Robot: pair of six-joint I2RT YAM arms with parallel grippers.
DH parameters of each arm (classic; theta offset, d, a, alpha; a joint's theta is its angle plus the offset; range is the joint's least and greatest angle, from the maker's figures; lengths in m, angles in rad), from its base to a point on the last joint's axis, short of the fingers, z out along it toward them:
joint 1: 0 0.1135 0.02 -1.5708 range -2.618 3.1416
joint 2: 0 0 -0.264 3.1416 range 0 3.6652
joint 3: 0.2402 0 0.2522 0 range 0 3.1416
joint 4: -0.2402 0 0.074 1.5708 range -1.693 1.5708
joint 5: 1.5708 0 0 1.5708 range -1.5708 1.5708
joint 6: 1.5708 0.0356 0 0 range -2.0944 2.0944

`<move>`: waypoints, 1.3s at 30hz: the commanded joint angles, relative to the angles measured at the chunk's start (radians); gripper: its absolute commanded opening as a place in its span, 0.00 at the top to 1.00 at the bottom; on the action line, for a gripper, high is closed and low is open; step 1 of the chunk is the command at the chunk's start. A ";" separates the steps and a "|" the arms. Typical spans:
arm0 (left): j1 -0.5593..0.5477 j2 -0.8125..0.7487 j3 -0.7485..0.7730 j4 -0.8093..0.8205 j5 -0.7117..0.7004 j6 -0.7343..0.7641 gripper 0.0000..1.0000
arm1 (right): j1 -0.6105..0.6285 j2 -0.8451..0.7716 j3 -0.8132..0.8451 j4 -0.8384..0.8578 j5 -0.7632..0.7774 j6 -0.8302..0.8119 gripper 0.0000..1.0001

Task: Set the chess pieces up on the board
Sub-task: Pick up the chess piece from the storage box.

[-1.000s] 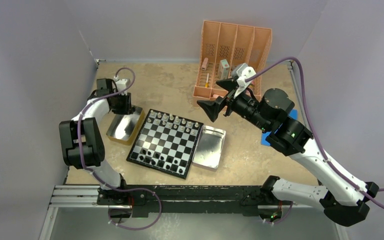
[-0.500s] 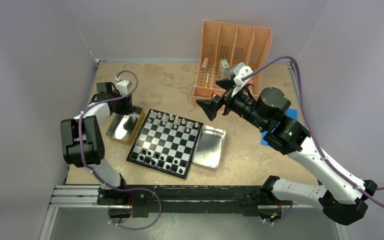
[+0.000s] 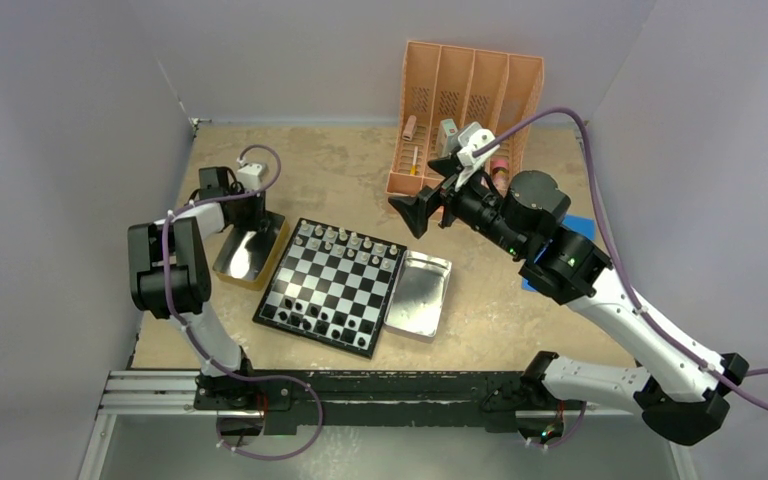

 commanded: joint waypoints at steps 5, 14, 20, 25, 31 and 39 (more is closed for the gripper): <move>0.002 0.025 0.051 0.048 0.042 0.041 0.85 | 0.004 0.010 0.059 0.049 0.023 0.004 0.01; 0.003 -0.051 0.099 -0.080 -0.021 0.043 0.97 | 0.004 0.015 0.040 0.077 0.020 0.022 0.01; 0.003 -0.133 0.149 -0.199 -0.078 0.049 0.98 | 0.003 0.008 0.015 0.115 0.061 0.043 0.01; -0.004 -0.180 0.230 -0.367 -0.010 0.008 0.97 | 0.003 -0.036 -0.038 0.144 0.036 0.021 0.01; -0.050 -0.198 0.351 -0.615 0.040 -0.131 0.97 | 0.004 -0.041 -0.043 0.140 0.006 0.048 0.02; -0.116 -0.244 0.395 -0.852 0.038 -0.301 0.97 | 0.004 -0.050 -0.012 0.096 0.032 0.094 0.02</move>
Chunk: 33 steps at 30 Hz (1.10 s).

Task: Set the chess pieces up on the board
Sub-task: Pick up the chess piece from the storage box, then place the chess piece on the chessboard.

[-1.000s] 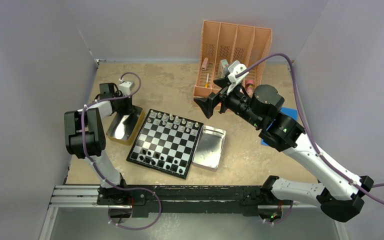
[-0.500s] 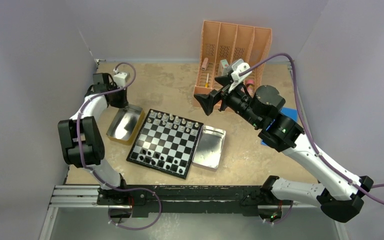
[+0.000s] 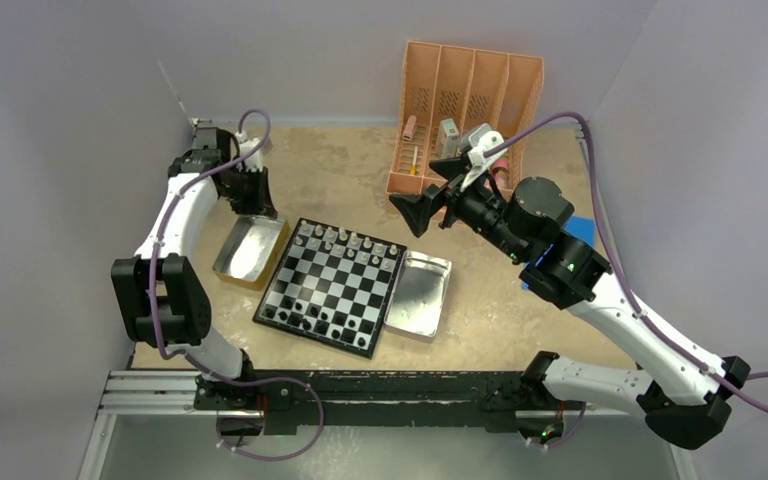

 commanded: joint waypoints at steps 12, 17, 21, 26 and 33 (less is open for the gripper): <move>-0.123 -0.091 0.002 -0.326 -0.045 -0.032 1.00 | 0.004 -0.077 0.063 -0.018 0.058 -0.013 0.01; -0.187 -0.081 0.041 -0.365 -0.062 0.041 1.00 | 0.004 -0.083 0.079 -0.023 0.062 -0.056 0.01; -0.198 -0.056 0.054 -0.391 -0.100 0.118 1.00 | 0.004 -0.100 0.063 -0.033 0.061 -0.066 0.01; -0.222 -0.069 0.038 -0.407 -0.114 0.324 1.00 | 0.004 -0.113 0.059 -0.046 0.065 -0.113 0.01; -0.293 -0.047 -0.036 -0.472 -0.255 0.536 1.00 | 0.004 -0.126 0.062 -0.056 0.081 -0.118 0.01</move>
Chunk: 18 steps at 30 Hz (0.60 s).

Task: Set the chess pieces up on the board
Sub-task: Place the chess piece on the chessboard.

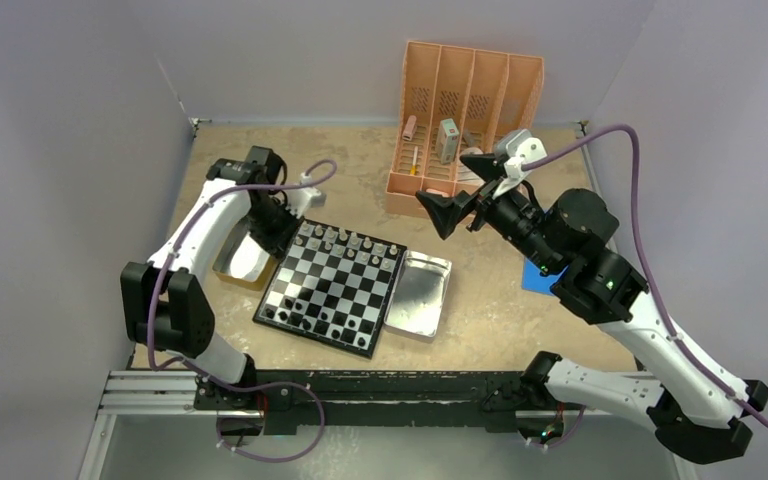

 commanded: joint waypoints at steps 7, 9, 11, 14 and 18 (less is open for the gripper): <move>-0.048 0.027 -0.080 -0.087 -0.168 0.189 1.00 | 0.004 -0.045 0.008 0.035 0.053 -0.021 0.01; -0.053 0.033 -0.093 -0.092 -0.171 0.198 1.00 | 0.004 -0.052 0.002 0.032 0.059 -0.017 0.01; -0.059 0.044 -0.113 -0.097 -0.186 0.198 1.00 | 0.004 -0.060 -0.001 0.028 0.067 -0.015 0.01; -0.067 0.061 -0.135 -0.101 -0.206 0.184 1.00 | 0.004 -0.073 -0.009 0.025 0.077 -0.014 0.01; -0.076 0.099 -0.134 -0.112 -0.190 0.159 0.99 | 0.004 -0.084 -0.017 0.024 0.086 -0.013 0.01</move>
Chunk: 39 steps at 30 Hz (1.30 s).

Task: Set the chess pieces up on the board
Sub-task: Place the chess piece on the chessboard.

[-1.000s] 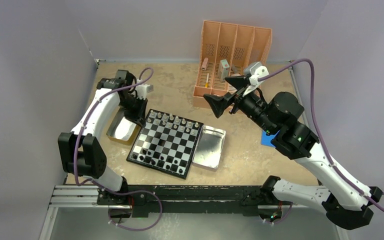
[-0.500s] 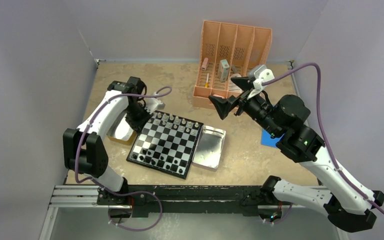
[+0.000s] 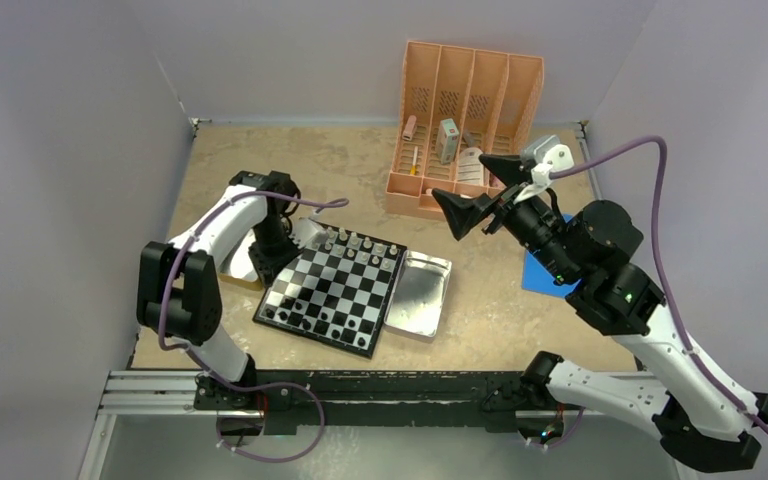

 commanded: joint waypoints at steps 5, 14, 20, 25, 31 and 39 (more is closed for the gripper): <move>-0.026 0.075 -0.004 -0.021 0.011 -0.021 0.99 | 0.004 -0.033 -0.011 0.020 0.038 -0.009 0.01; -0.039 0.120 -0.023 -0.024 0.027 -0.028 0.98 | 0.004 -0.054 -0.019 -0.004 0.027 -0.003 0.01; -0.039 0.155 -0.054 -0.001 0.012 -0.048 0.98 | 0.004 -0.054 -0.009 -0.017 0.024 -0.021 0.01; -0.039 0.170 -0.068 0.025 0.019 -0.049 0.97 | 0.004 -0.060 -0.005 -0.022 0.033 -0.032 0.01; -0.038 0.193 -0.085 0.052 0.013 -0.051 0.97 | 0.004 -0.071 -0.003 -0.029 0.040 -0.034 0.01; -0.039 0.225 -0.064 0.061 -0.011 -0.068 0.96 | 0.004 -0.077 0.002 -0.038 0.048 -0.038 0.01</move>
